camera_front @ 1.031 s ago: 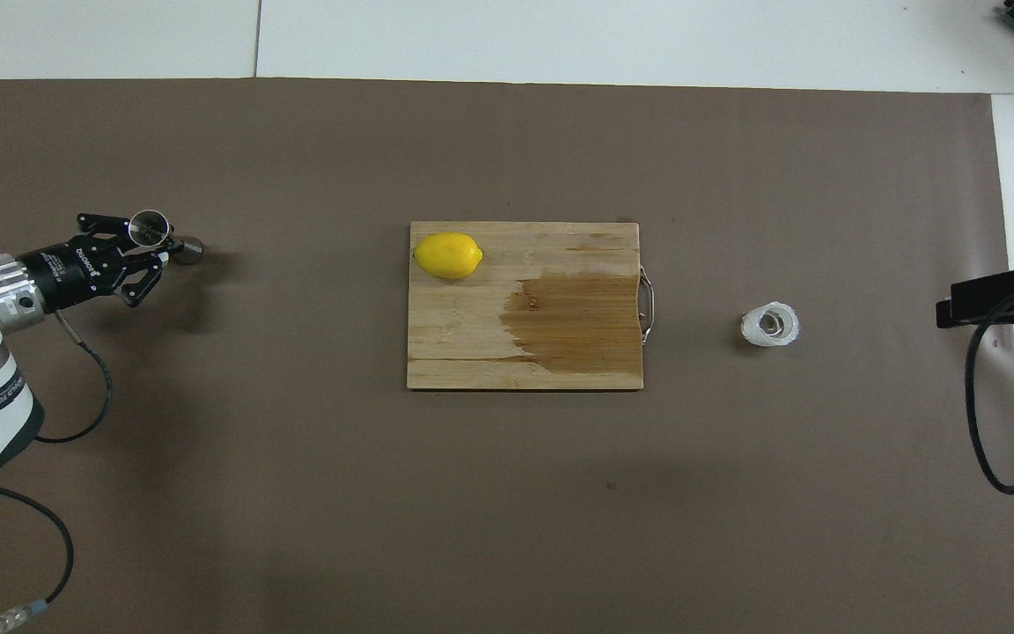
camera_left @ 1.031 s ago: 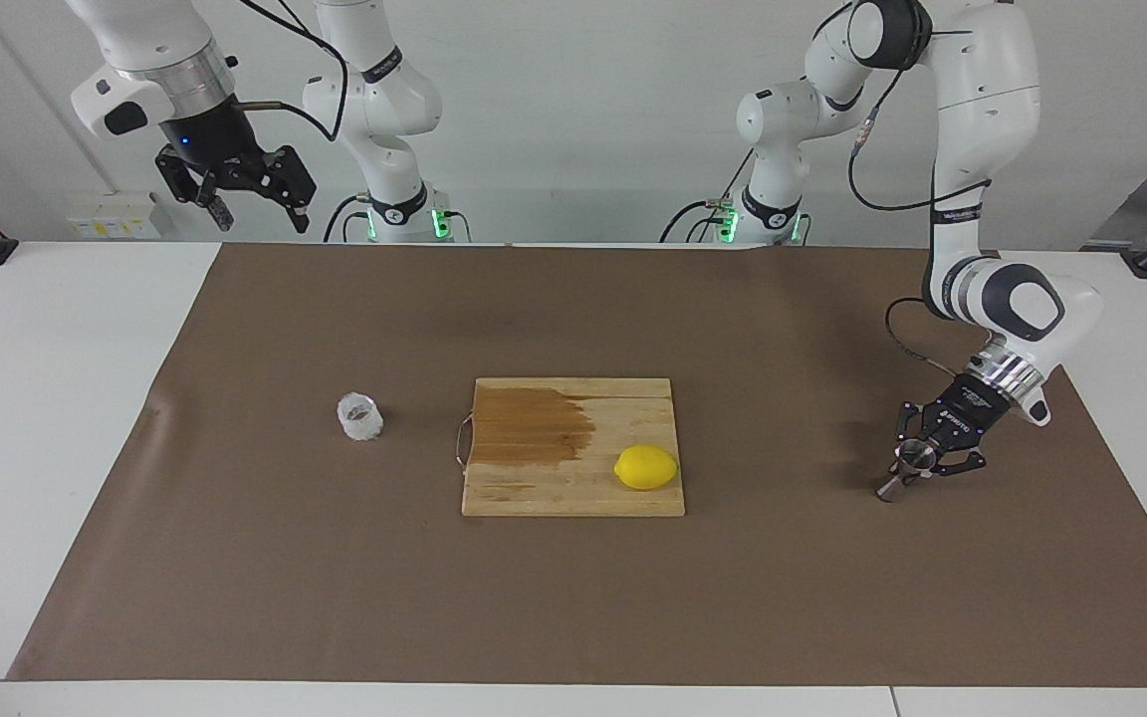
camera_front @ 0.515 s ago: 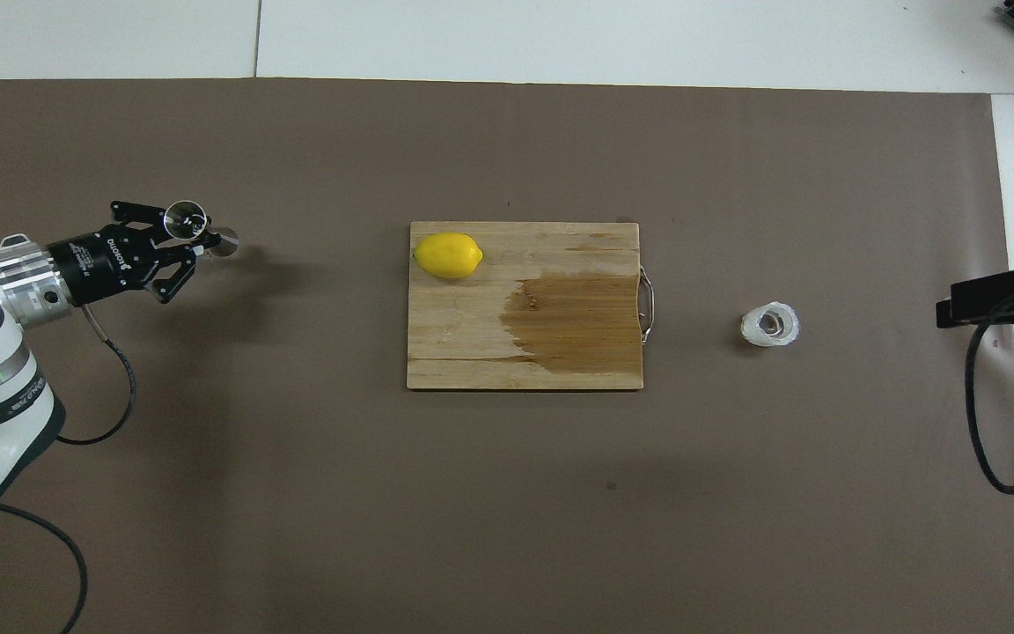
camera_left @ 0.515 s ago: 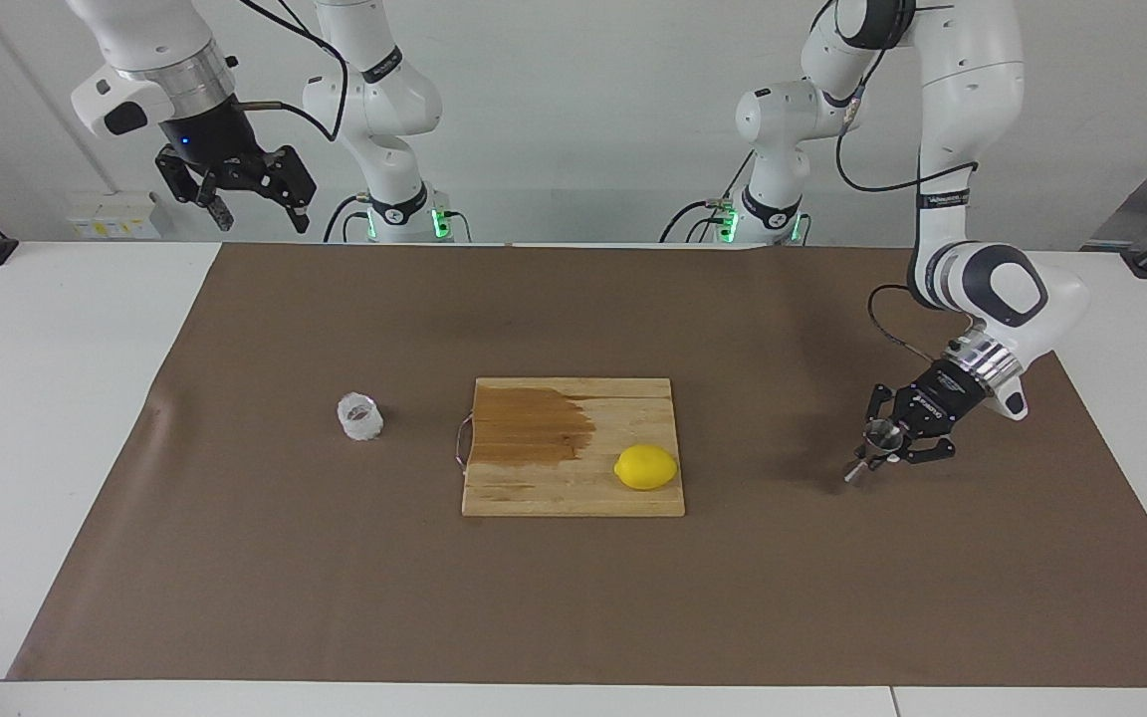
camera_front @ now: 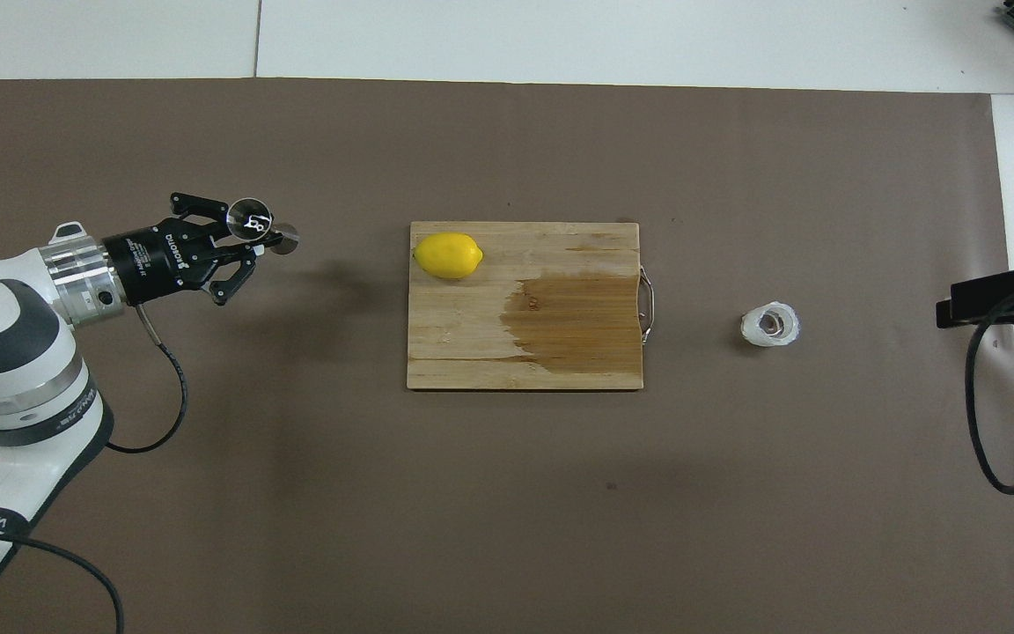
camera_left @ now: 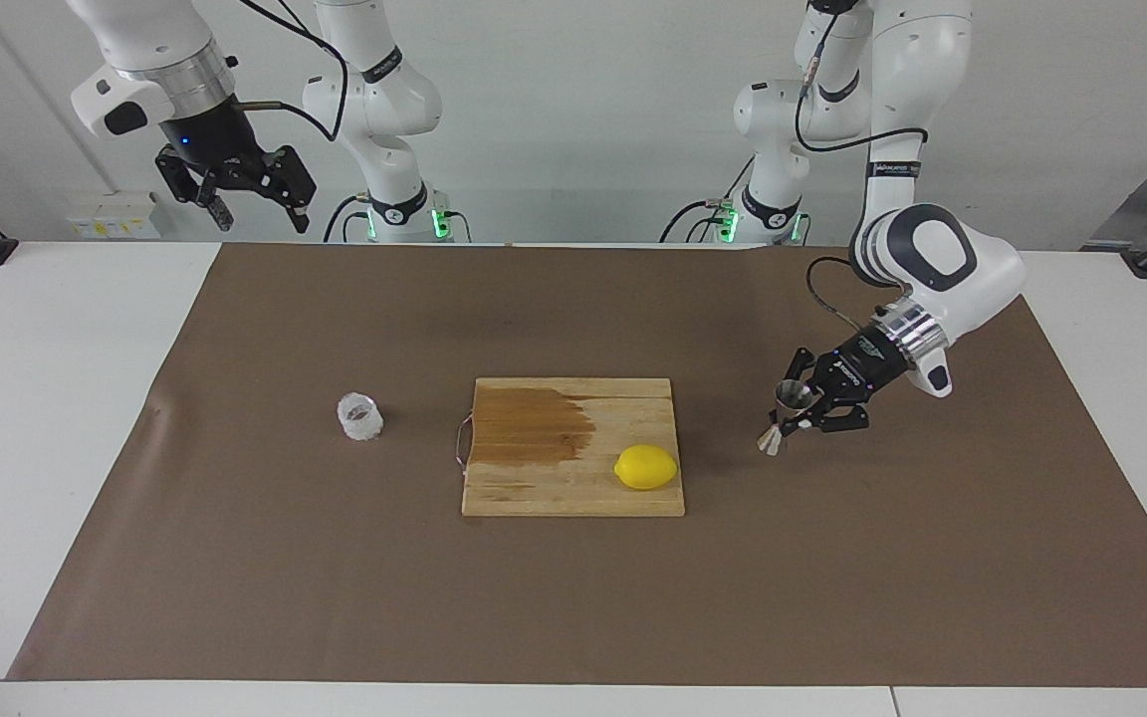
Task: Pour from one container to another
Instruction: 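Carry the metal cup with the left gripper over the wooden board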
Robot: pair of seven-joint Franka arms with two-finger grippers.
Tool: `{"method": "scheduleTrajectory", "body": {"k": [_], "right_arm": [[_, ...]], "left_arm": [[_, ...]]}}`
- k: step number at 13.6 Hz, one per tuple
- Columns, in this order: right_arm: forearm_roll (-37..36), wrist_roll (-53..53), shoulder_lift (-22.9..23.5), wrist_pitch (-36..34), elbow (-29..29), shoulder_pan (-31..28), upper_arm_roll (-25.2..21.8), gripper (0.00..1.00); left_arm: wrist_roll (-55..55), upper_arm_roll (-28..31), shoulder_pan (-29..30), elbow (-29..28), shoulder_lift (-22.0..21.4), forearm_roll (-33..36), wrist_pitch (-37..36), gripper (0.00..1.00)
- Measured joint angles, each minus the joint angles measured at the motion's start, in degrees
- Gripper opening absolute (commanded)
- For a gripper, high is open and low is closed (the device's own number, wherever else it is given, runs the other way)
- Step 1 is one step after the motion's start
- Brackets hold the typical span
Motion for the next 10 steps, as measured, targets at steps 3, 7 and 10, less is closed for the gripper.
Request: {"method": "scheduleTrajectory", "body": {"k": [3,7,10], "right_arm": [[0.00,0.00,0.00,0.00,0.00,0.00,0.00,1.00],[0.00,0.00,0.00,0.00,0.00,0.00,0.00,1.00],[0.00,0.00,0.00,0.00,0.00,0.00,0.00,1.00]], "left_arm": [[-0.16,-0.11,-6.65,0.00,-0.22,-7.71,5.19,0.00],[-0.35,-0.24,-18.09,0.07,-0.16,-18.47,18.22,0.00],[-1.51,-1.06,-23.57,1.18,0.42,-24.96,27.34,0.00]]}}
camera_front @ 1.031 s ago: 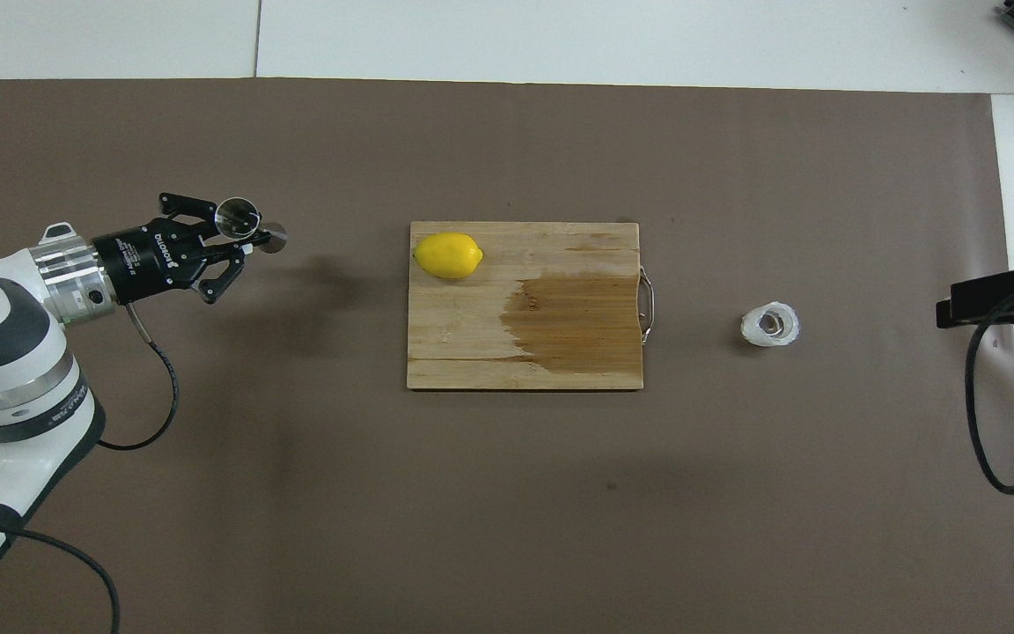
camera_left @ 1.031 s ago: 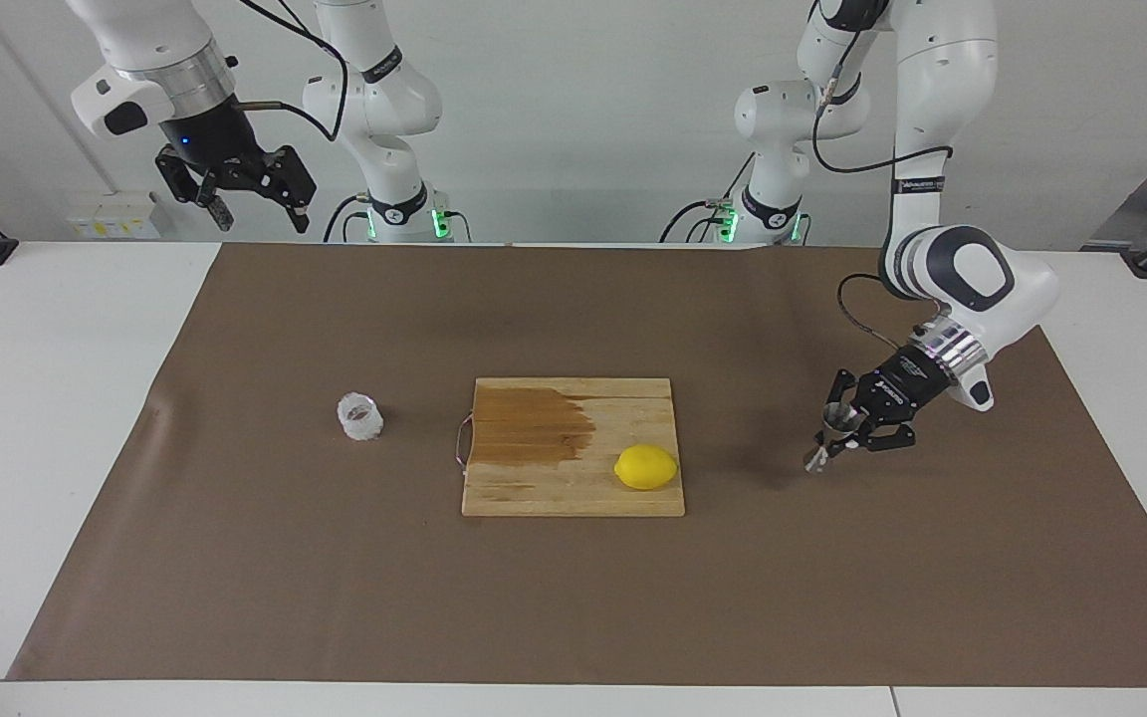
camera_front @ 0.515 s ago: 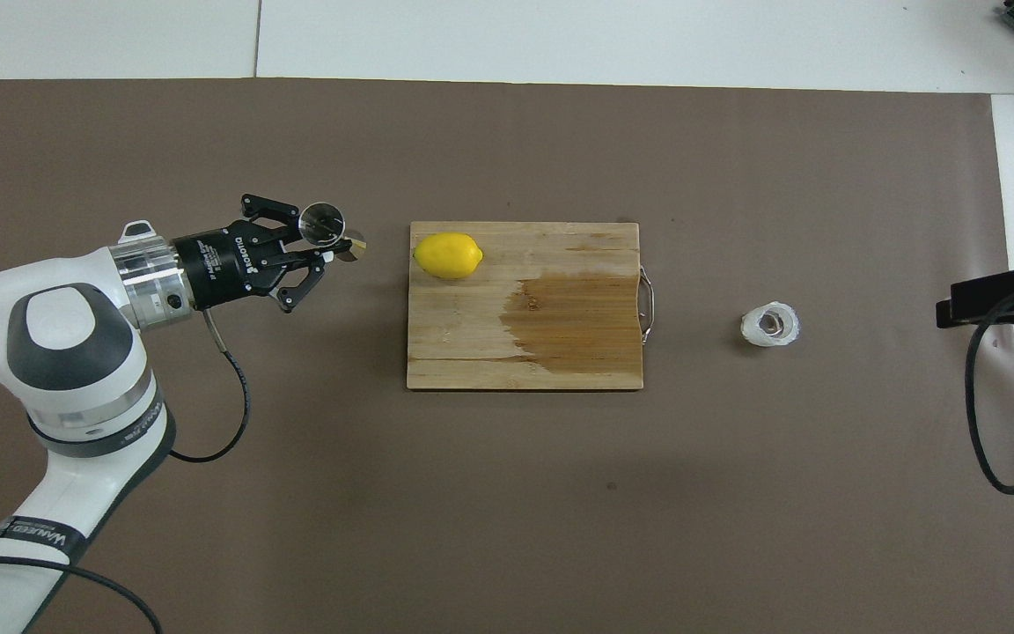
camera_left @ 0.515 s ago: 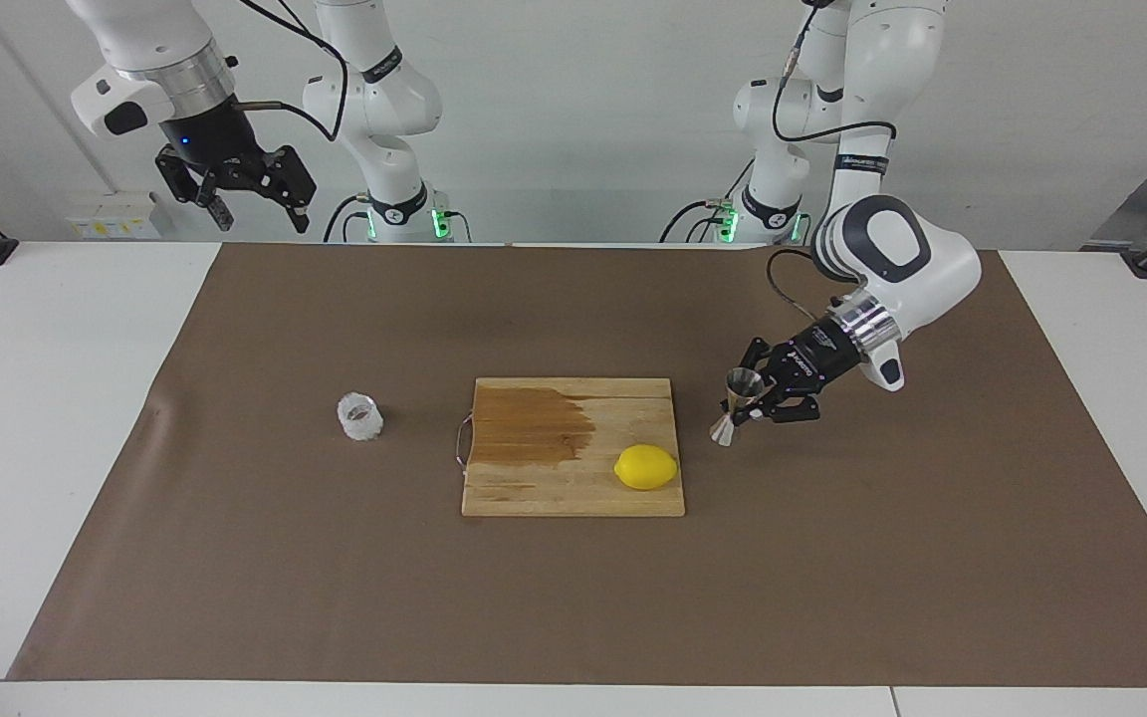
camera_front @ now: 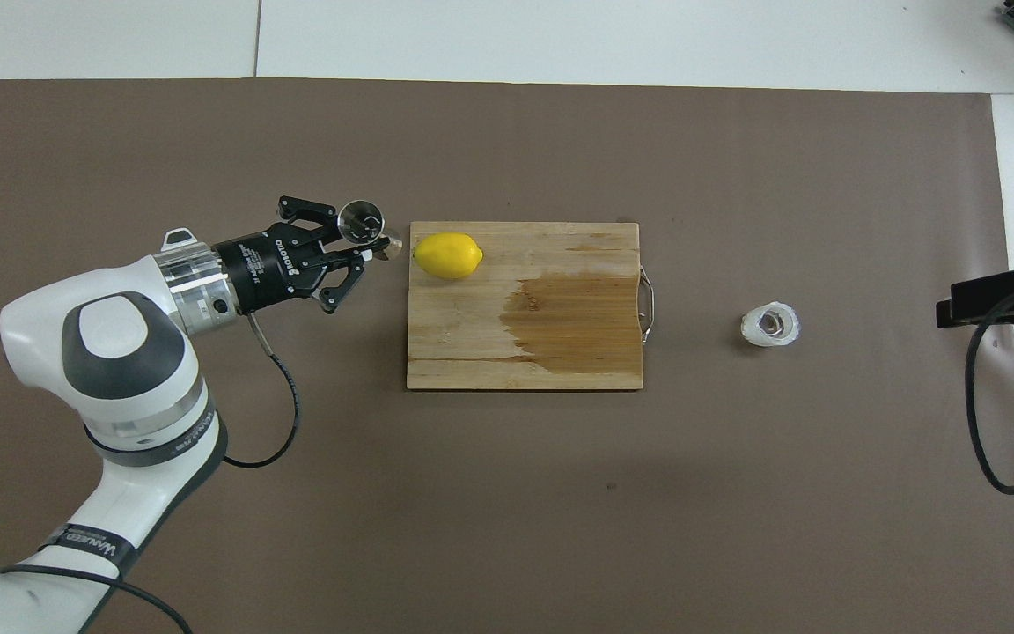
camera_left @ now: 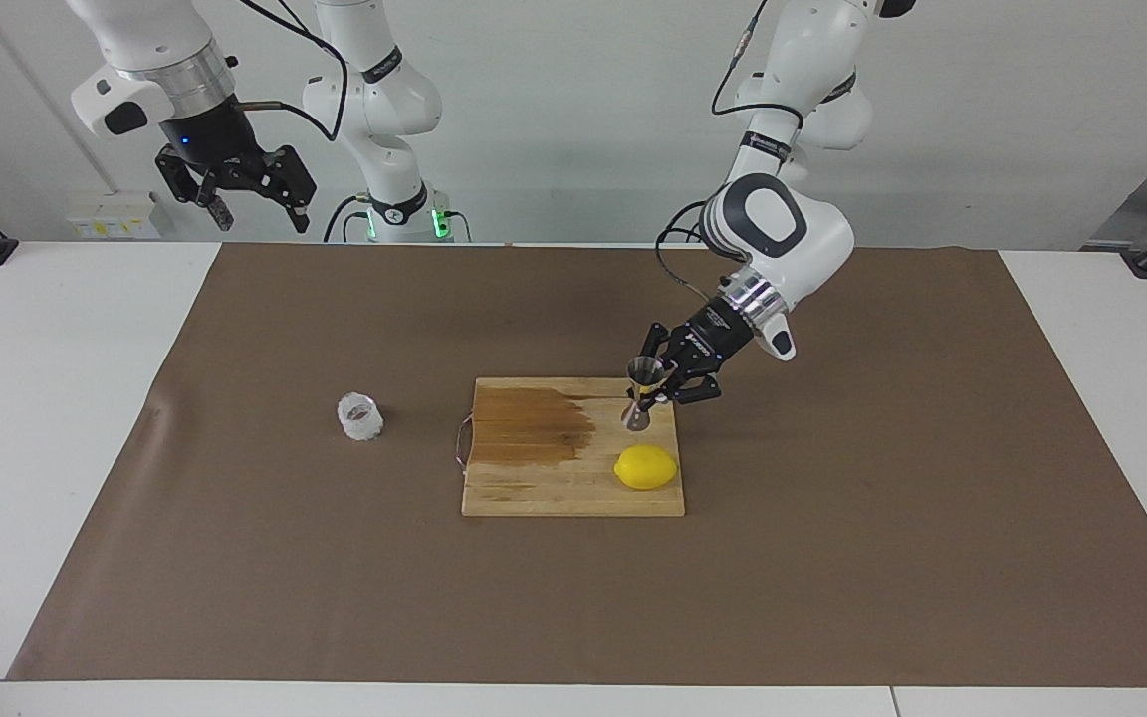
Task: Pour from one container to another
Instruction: 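Carry the metal cup with the left gripper over the wooden board, then lower the metal cup onto the board beside the lemon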
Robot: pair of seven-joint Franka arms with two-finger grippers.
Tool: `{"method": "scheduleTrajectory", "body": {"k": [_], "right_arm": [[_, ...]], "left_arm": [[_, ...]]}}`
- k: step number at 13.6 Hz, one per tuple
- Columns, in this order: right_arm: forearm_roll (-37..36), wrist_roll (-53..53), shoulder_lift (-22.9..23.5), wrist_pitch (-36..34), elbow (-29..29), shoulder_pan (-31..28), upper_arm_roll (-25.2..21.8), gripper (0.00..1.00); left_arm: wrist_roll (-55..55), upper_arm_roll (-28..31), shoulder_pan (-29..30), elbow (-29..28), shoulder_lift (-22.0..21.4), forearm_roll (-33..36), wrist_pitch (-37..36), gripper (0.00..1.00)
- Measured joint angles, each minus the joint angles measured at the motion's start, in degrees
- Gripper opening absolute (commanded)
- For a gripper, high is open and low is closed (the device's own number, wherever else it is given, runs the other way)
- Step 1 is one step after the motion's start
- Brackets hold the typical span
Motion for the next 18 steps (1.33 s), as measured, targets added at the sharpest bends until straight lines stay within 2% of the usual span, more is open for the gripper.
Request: {"method": "scheduleTrajectory", "body": {"k": [3,10,18], "right_arm": [[0.00,0.00,0.00,0.00,0.00,0.00,0.00,1.00],[0.00,0.00,0.00,0.00,0.00,0.00,0.00,1.00],[0.00,0.00,0.00,0.00,0.00,0.00,0.00,1.00]], "left_arm": [[-6.89,-2.33,-1.43,2.59,1.77,-1.36,6.79,0.00],[-8.25,-6.24,-2.01,9.38,11.67,-2.40,10.55,0.00],[-2.67,-6.49,-4.35,11.14,13.24,-2.29,11.12,0.00]]}}
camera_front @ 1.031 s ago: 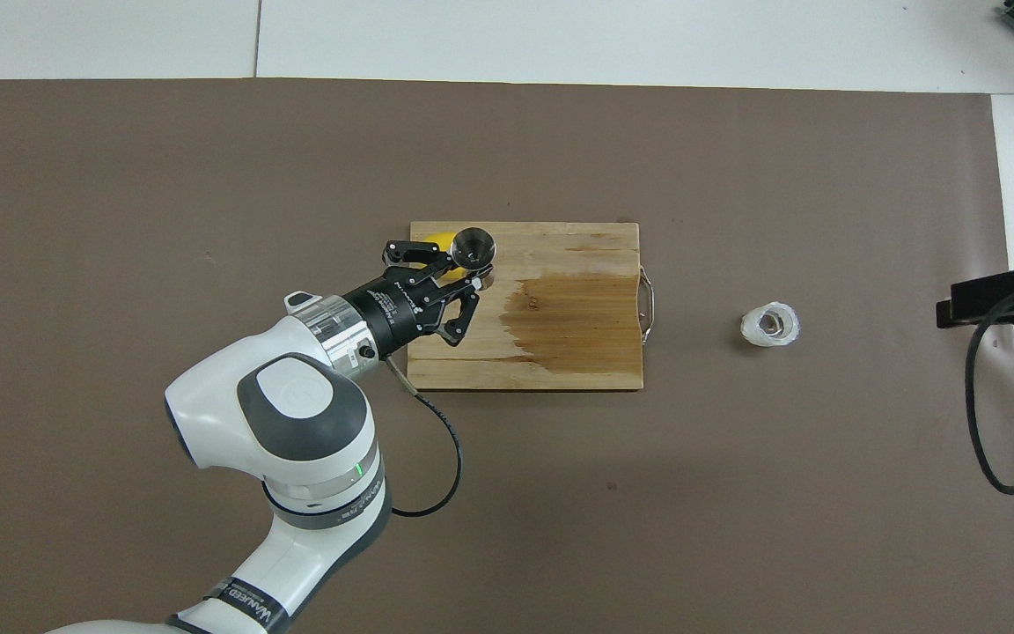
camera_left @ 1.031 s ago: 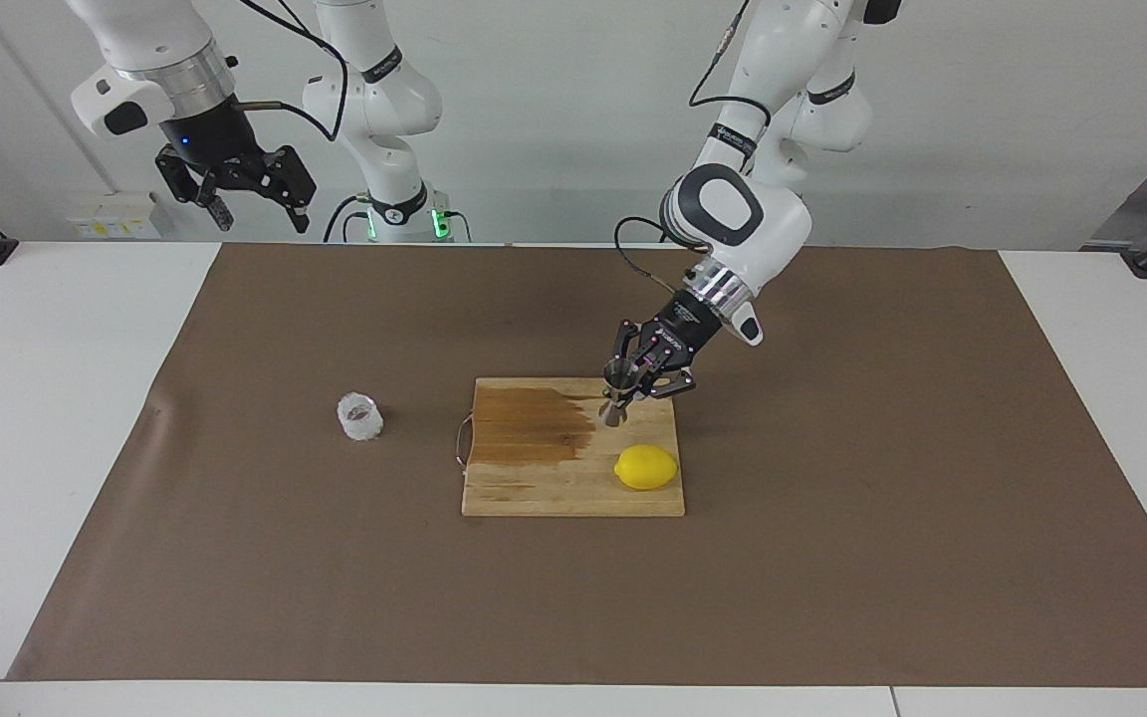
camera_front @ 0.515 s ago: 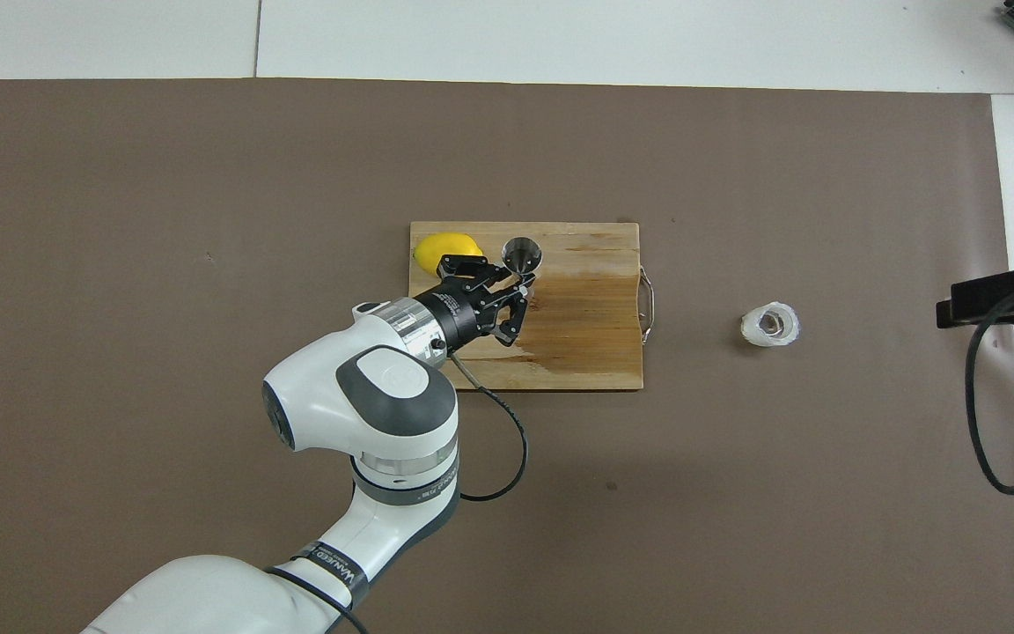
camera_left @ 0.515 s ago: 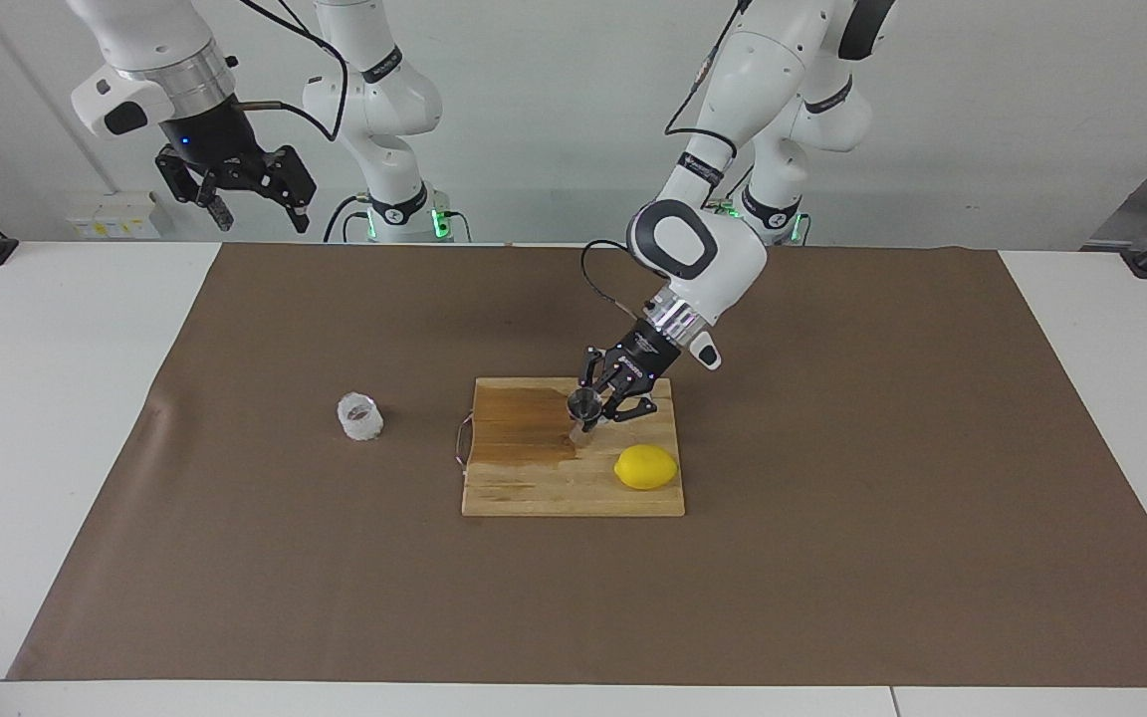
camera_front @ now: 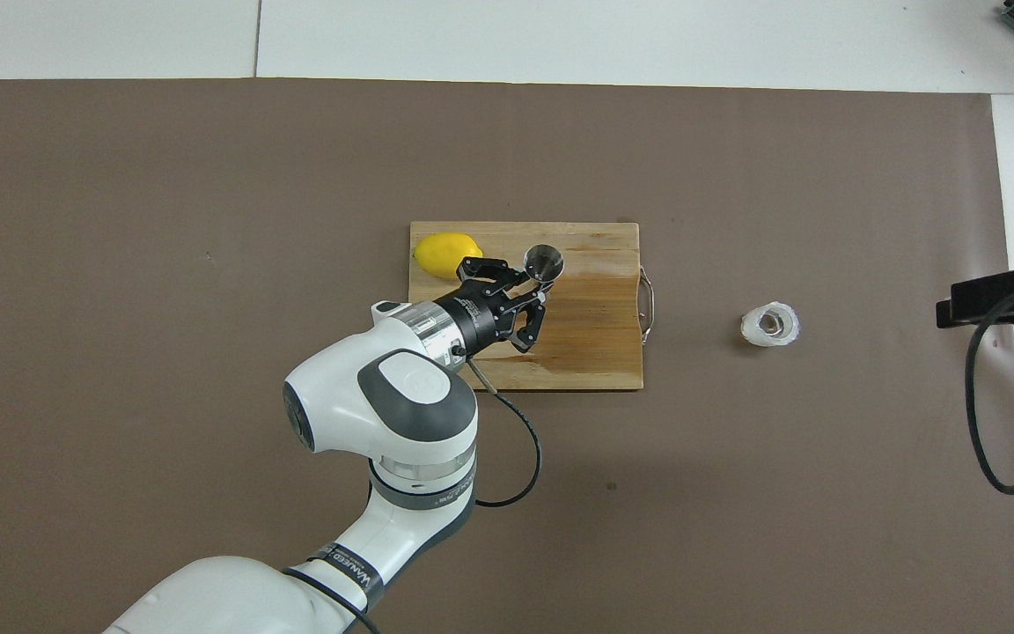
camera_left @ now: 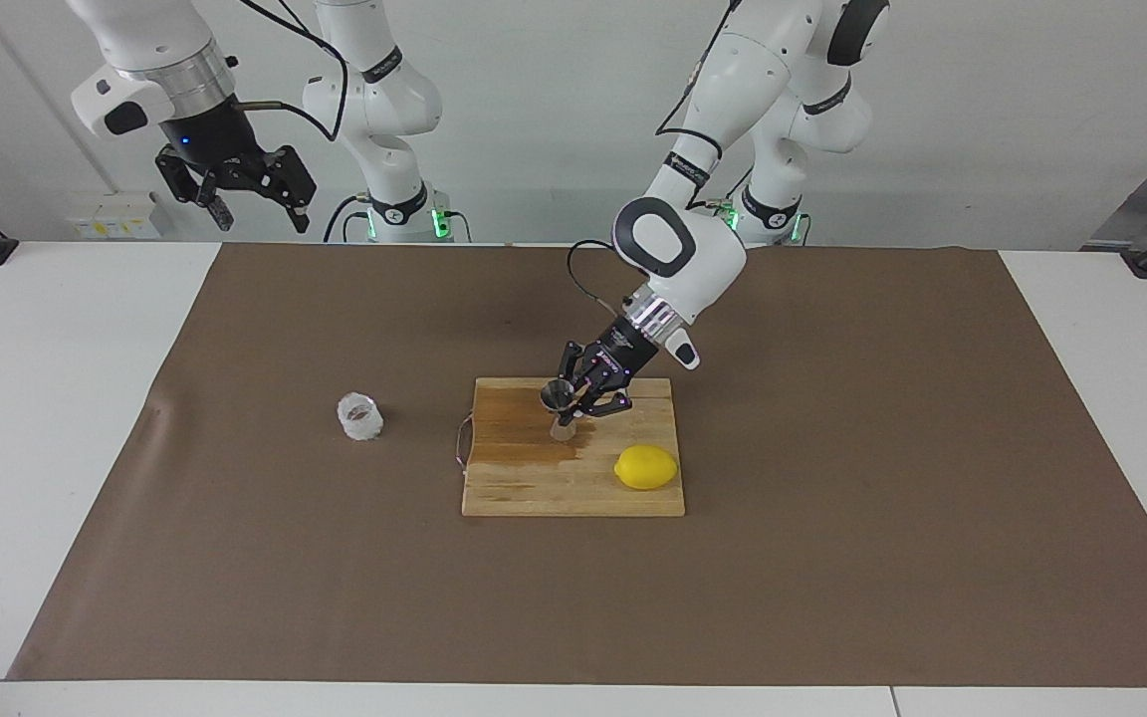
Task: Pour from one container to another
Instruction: 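Lower the metal cup onto the board beside the lemon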
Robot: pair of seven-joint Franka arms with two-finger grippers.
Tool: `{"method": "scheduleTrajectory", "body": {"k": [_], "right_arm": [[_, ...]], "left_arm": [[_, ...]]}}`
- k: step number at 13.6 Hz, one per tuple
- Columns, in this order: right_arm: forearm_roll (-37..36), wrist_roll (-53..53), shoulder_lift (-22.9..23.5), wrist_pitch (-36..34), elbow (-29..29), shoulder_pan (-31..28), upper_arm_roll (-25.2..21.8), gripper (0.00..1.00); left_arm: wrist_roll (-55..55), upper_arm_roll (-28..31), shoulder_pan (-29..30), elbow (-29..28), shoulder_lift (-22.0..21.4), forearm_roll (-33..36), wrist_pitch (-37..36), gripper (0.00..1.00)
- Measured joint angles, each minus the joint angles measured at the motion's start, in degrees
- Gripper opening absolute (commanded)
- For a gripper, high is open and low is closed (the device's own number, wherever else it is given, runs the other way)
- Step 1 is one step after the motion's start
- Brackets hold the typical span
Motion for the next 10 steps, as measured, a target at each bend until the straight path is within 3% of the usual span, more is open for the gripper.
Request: {"method": "scheduleTrajectory", "body": {"k": [10], "right_arm": [[0.00,0.00,0.00,0.00,0.00,0.00,0.00,1.00]], "left_arm": [[2.92,0.02,0.00,0.20,2.13,0.00,0.01,0.00]]}}
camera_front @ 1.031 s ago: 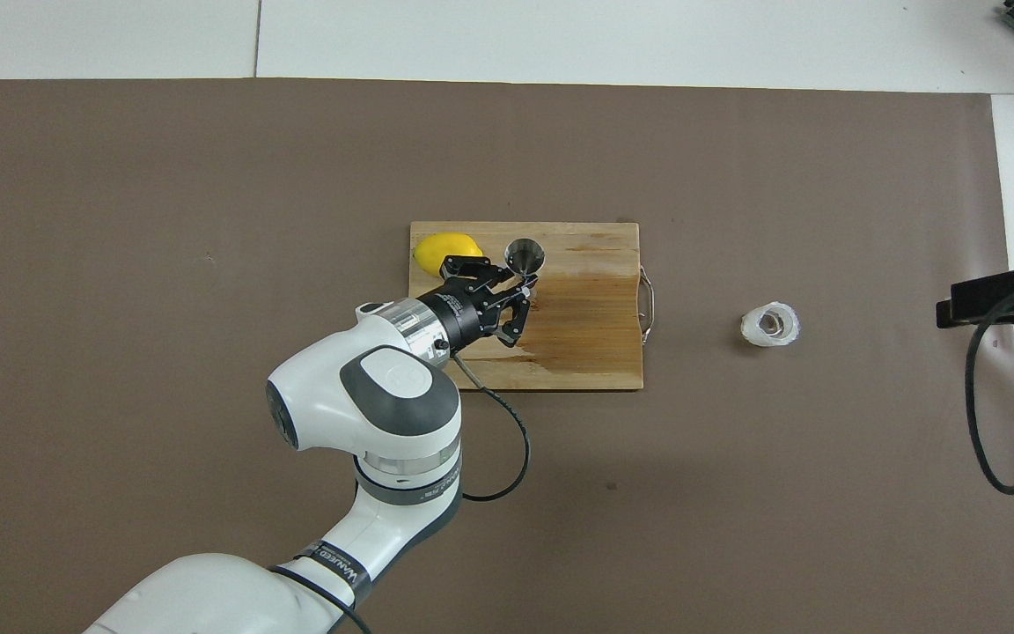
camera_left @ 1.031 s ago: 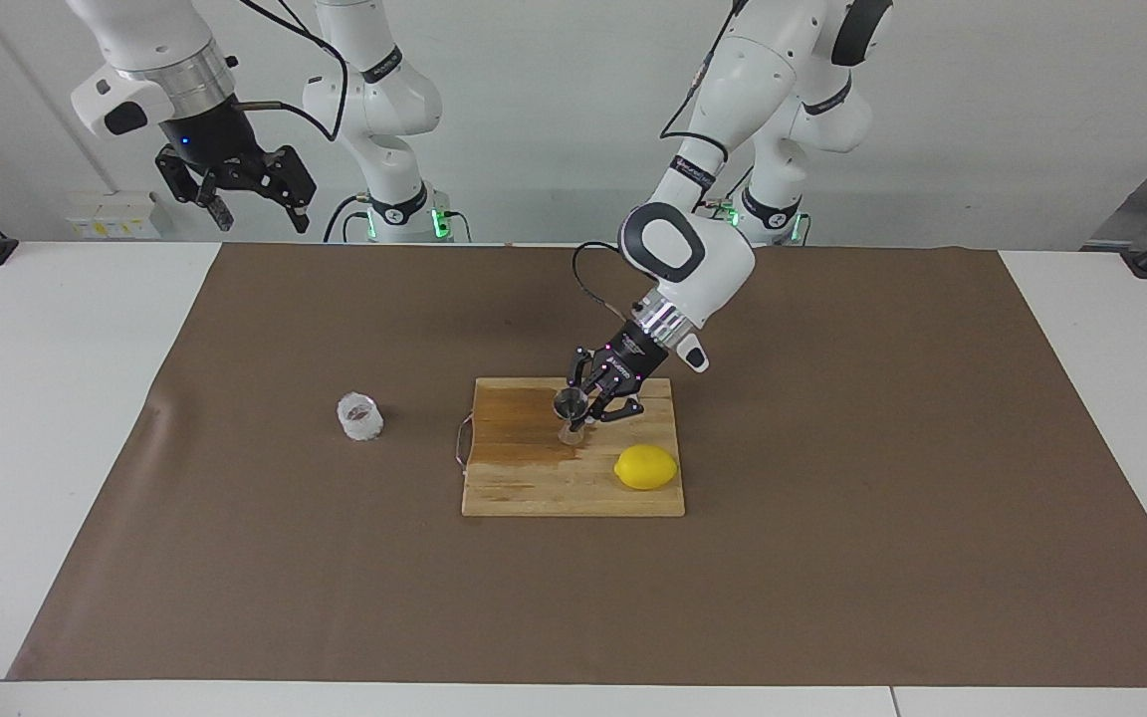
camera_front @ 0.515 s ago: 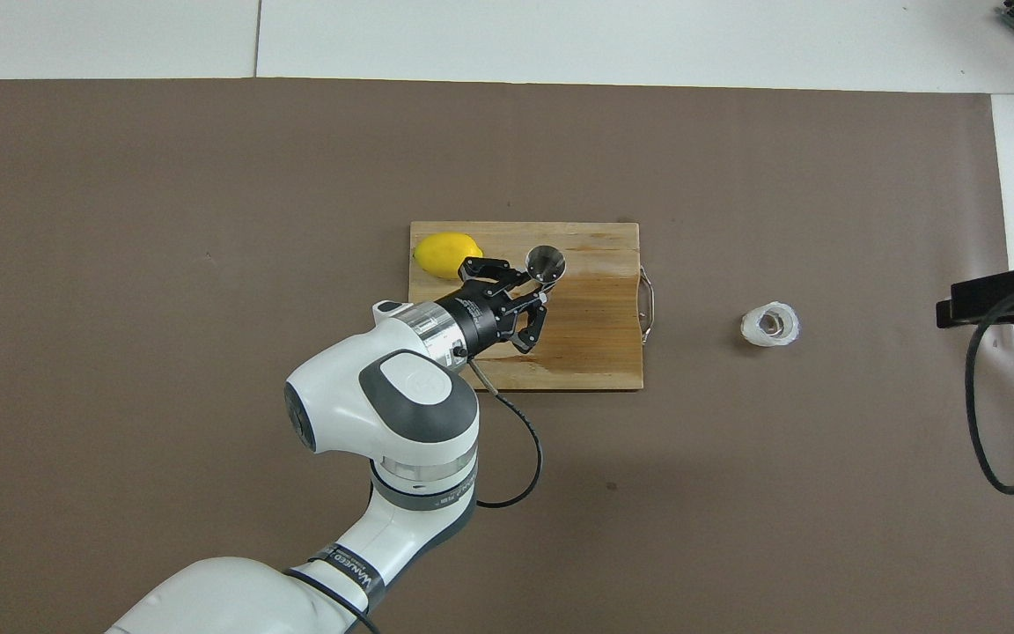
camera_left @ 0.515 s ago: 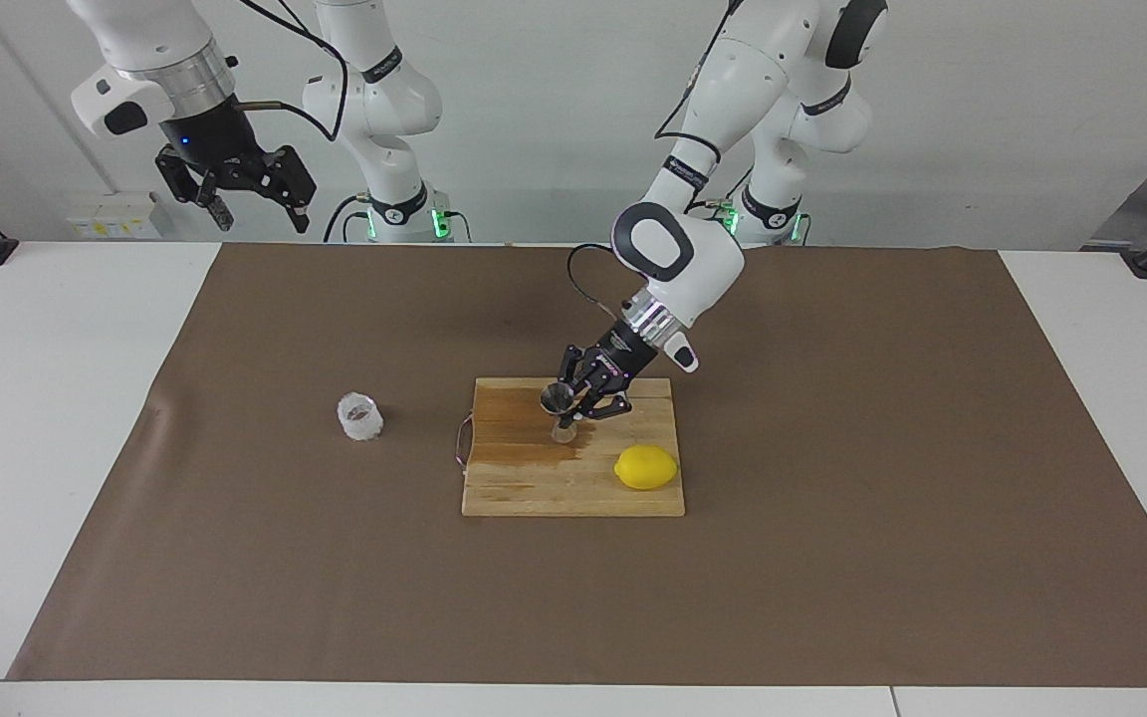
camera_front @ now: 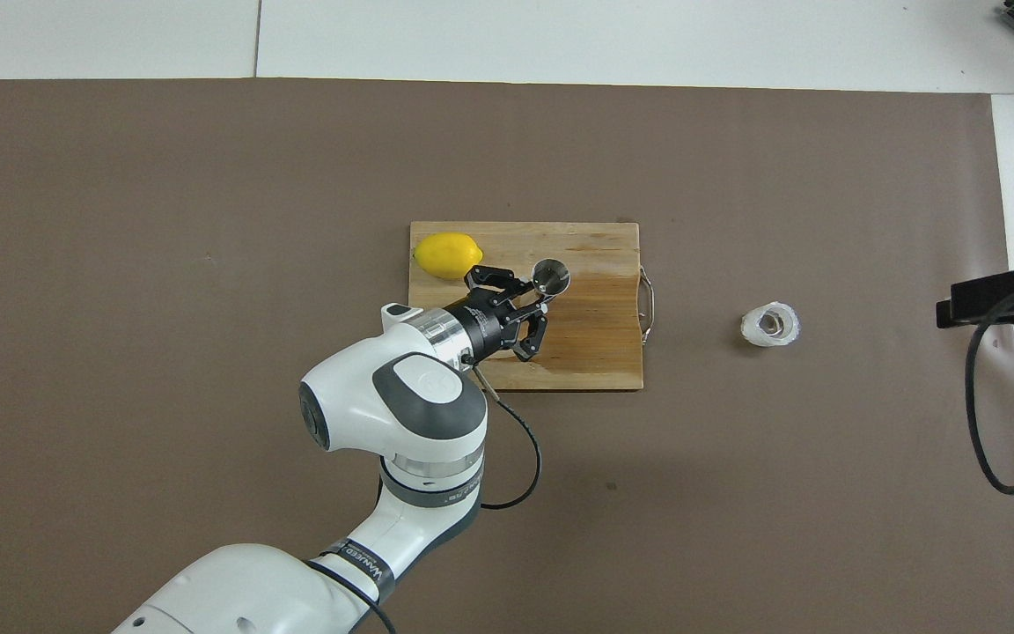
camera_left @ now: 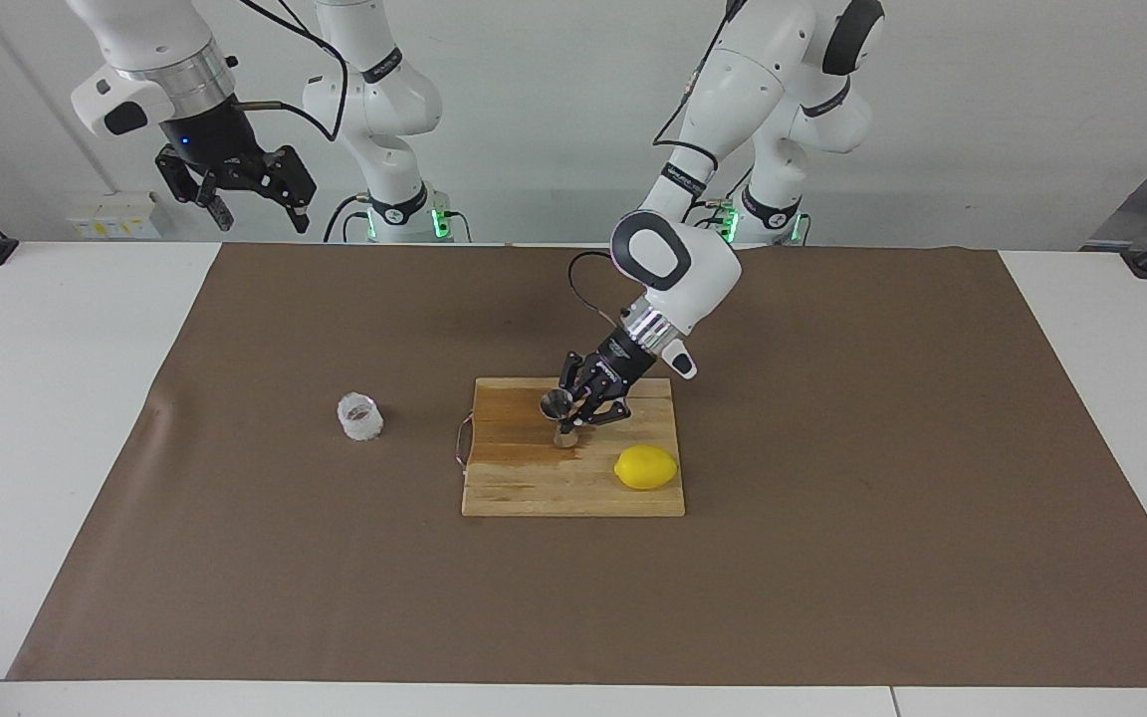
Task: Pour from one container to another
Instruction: 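Lower the metal cup onto the board beside the lemon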
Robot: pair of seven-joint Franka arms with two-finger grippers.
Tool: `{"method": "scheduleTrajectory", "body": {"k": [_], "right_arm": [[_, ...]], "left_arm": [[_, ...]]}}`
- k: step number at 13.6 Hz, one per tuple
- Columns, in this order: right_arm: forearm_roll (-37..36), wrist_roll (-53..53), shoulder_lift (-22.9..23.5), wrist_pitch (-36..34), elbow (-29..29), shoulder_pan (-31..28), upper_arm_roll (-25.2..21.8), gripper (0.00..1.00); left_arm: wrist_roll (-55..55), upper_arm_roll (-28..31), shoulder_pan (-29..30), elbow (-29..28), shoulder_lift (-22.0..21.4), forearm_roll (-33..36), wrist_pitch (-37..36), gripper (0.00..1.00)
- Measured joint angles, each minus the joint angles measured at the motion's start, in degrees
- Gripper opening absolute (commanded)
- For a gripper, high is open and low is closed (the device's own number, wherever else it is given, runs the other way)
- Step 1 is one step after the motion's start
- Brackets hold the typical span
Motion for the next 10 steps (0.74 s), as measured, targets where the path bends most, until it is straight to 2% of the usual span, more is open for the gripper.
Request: {"method": "scheduleTrajectory", "body": {"k": [5,10], "right_arm": [[0.00,0.00,0.00,0.00,0.00,0.00,0.00,1.00],[0.00,0.00,0.00,0.00,0.00,0.00,0.00,1.00]], "left_arm": [[0.65,0.00,0.00,0.07,0.00,0.31,-0.12,0.00],[5.01,0.11,0.40,-0.06,0.44,-0.56,-3.48,0.00]]}}
